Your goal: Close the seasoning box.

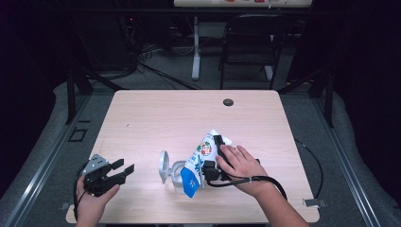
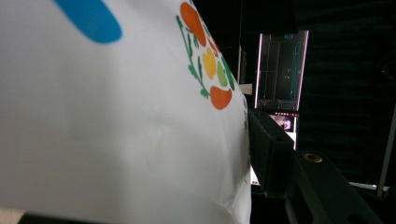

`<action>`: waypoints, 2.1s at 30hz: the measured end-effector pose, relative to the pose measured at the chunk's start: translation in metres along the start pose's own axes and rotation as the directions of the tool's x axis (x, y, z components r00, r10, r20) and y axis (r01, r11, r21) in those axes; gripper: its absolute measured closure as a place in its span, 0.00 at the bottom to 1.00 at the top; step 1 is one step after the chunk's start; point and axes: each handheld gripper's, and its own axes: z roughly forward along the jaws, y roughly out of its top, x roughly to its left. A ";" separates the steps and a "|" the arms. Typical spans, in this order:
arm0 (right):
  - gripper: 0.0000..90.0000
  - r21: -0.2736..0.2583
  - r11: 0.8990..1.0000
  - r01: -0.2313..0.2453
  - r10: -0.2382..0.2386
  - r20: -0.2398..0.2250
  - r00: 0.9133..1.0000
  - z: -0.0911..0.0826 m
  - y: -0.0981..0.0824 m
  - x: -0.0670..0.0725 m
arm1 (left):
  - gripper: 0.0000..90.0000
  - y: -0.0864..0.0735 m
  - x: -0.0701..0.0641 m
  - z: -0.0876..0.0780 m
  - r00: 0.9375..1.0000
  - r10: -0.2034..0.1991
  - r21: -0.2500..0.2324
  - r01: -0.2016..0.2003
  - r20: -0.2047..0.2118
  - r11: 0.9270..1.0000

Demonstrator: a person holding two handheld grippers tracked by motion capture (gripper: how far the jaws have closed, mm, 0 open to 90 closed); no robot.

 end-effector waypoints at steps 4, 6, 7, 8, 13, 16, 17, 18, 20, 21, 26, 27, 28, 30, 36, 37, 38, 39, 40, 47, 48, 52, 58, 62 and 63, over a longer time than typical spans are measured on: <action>0.67 -0.007 1.000 -0.004 0.004 0.003 1.000 0.000 0.000 0.000 | 0.54 0.000 0.000 0.000 1.000 0.000 -0.001 0.000 0.000 1.000; 0.67 -0.007 1.000 -0.002 0.002 0.005 1.000 0.000 0.000 0.000 | 0.54 0.000 0.000 0.000 1.000 0.000 -0.001 0.000 0.000 1.000; 0.67 -0.004 1.000 -0.003 0.003 0.005 1.000 0.000 0.000 0.000 | 0.54 0.000 0.000 0.000 1.000 0.000 -0.001 0.000 0.000 1.000; 0.67 -0.004 1.000 -0.003 0.003 0.005 1.000 0.000 0.000 0.000 | 0.54 0.000 0.000 0.000 1.000 0.000 -0.001 0.000 0.000 1.000; 0.67 0.007 1.000 0.011 -0.011 0.009 1.000 -0.002 0.001 -0.001 | 0.54 0.000 0.000 0.000 1.000 0.000 -0.001 0.000 0.000 1.000; 0.67 0.005 1.000 0.013 -0.013 0.011 1.000 -0.002 0.001 -0.001 | 0.54 0.000 0.000 0.000 1.000 -0.002 -0.001 0.002 0.000 1.000; 0.67 -0.004 1.000 0.008 -0.008 0.012 1.000 -0.001 0.001 -0.001 | 0.54 0.000 0.000 0.000 1.000 -0.002 -0.001 0.002 0.000 1.000; 0.67 -0.004 1.000 0.008 -0.008 0.012 1.000 -0.001 0.001 -0.001 | 0.54 0.000 0.000 0.000 1.000 -0.002 -0.001 0.002 0.000 1.000; 0.67 -0.012 1.000 0.005 -0.005 0.015 1.000 -0.001 0.001 -0.001 | 0.54 0.000 0.000 0.000 1.000 -0.002 -0.001 0.002 0.000 1.000; 0.67 -0.010 1.000 0.005 -0.005 0.014 1.000 -0.001 0.002 -0.001 | 0.54 0.000 0.000 0.000 1.000 -0.002 -0.001 0.002 0.000 1.000; 0.67 -0.009 1.000 0.021 -0.021 0.022 1.000 -0.001 0.003 -0.002 | 0.54 0.000 0.000 0.000 1.000 -0.003 -0.003 0.003 0.000 1.000; 0.67 -0.008 1.000 0.023 -0.023 0.022 1.000 -0.001 0.003 -0.002 | 0.54 0.000 0.000 0.000 1.000 -0.003 -0.002 0.003 0.000 1.000; 0.67 -0.006 1.000 0.026 -0.026 0.020 0.999 -0.001 0.003 -0.002 | 0.54 0.000 0.000 0.000 1.000 -0.004 -0.003 0.004 0.000 1.000; 0.67 -0.005 1.000 0.028 -0.028 0.020 0.999 -0.001 0.003 -0.002 | 0.54 0.000 0.000 0.000 1.000 -0.004 -0.003 0.004 0.000 1.000; 0.67 -0.017 1.000 0.018 -0.017 0.021 1.000 -0.001 0.003 -0.001 | 0.54 0.000 0.000 0.000 1.000 -0.003 -0.002 0.003 0.000 1.000; 0.67 -0.015 1.000 0.020 -0.020 0.022 1.000 -0.001 0.003 -0.002 | 0.54 0.000 0.000 0.000 1.000 -0.003 -0.003 0.003 0.000 1.000; 0.67 -0.016 1.000 0.024 -0.024 0.025 0.999 -0.001 0.003 -0.002 | 0.54 0.000 0.000 0.000 1.000 -0.003 -0.003 0.003 0.000 1.000; 0.67 -0.015 1.000 0.023 -0.022 0.025 0.999 -0.001 0.003 -0.002 | 0.54 0.000 0.000 0.000 1.000 -0.003 -0.003 0.003 0.000 1.000; 0.67 -0.015 1.000 0.023 -0.022 0.025 0.999 -0.001 0.003 -0.002 | 0.54 0.000 0.000 0.000 1.000 -0.003 -0.003 0.003 0.000 1.000; 0.67 -0.009 0.999 0.040 -0.039 0.024 0.999 -0.002 0.004 -0.004 | 0.54 0.000 0.000 0.000 1.000 -0.004 -0.002 0.004 0.001 1.000; 0.67 -0.009 0.999 0.040 -0.039 0.024 0.999 -0.002 0.004 -0.004 | 0.54 0.000 0.000 0.000 1.000 -0.004 -0.002 0.004 0.001 1.000; 0.67 -0.018 0.999 0.036 -0.036 0.026 0.999 -0.001 0.005 -0.003 | 0.54 0.000 0.000 0.000 1.000 -0.004 -0.003 0.004 0.001 1.000; 0.67 -0.017 0.999 0.049 -0.048 0.030 0.998 -0.001 0.005 -0.003 | 0.54 0.000 0.000 0.000 1.000 -0.005 -0.004 0.005 0.001 1.000; 0.67 -0.010 0.998 0.060 -0.060 0.033 0.998 -0.002 0.006 -0.005 | 0.54 0.000 0.000 0.000 1.000 -0.005 -0.003 0.005 0.001 1.000; 0.67 -0.003 0.998 0.067 -0.067 0.034 0.997 -0.002 0.006 -0.005 | 0.54 0.000 0.000 0.000 1.000 -0.005 -0.004 0.005 0.001 1.000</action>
